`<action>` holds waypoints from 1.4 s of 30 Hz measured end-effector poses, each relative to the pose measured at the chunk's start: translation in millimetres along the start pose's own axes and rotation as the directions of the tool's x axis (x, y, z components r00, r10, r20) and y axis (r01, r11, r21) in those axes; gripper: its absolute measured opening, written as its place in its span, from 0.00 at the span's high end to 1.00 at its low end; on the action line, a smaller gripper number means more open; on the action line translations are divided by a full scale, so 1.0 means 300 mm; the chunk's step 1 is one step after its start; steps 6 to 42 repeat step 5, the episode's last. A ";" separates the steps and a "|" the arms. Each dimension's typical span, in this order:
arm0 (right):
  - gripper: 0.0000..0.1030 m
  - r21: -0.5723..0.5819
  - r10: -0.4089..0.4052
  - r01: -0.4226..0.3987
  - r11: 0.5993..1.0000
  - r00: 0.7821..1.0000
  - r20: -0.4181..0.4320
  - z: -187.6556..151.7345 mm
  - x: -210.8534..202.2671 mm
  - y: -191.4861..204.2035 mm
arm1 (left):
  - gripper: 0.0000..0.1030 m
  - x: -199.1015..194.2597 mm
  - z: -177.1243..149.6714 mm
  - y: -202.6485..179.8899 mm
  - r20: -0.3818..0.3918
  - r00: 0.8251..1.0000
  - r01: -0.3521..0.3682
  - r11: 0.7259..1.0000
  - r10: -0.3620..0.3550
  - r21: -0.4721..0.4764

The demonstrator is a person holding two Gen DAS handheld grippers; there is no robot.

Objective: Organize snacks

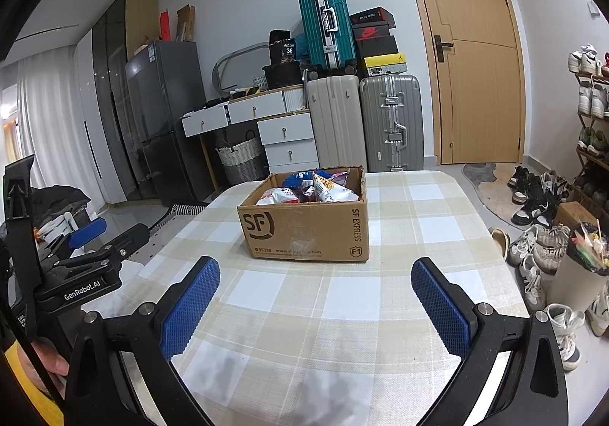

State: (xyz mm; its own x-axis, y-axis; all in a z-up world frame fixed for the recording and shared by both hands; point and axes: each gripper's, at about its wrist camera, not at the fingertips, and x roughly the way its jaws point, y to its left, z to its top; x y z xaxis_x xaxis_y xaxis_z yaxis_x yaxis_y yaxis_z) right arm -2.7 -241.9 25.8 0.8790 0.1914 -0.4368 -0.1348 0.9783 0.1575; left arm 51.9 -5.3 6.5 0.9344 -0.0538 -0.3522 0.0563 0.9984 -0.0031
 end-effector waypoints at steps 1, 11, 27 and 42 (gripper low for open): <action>0.00 0.000 0.000 0.000 1.000 1.000 0.000 0.000 0.000 0.001 | 0.01 -0.001 -0.003 -0.001 0.002 1.000 0.006 1.000 -0.006 -0.001; 0.00 0.002 -0.002 0.002 1.000 1.000 -0.003 0.000 0.000 0.001 | 0.01 0.001 -0.016 -0.014 0.013 1.000 -0.012 1.000 0.012 0.010; 0.00 0.002 -0.002 0.002 1.000 1.000 -0.003 0.000 0.000 0.001 | 0.01 0.001 -0.016 -0.014 0.013 1.000 -0.012 1.000 0.012 0.010; 0.00 0.002 -0.002 0.002 1.000 1.000 -0.003 0.000 0.000 0.001 | 0.01 0.001 -0.016 -0.014 0.013 1.000 -0.012 1.000 0.012 0.010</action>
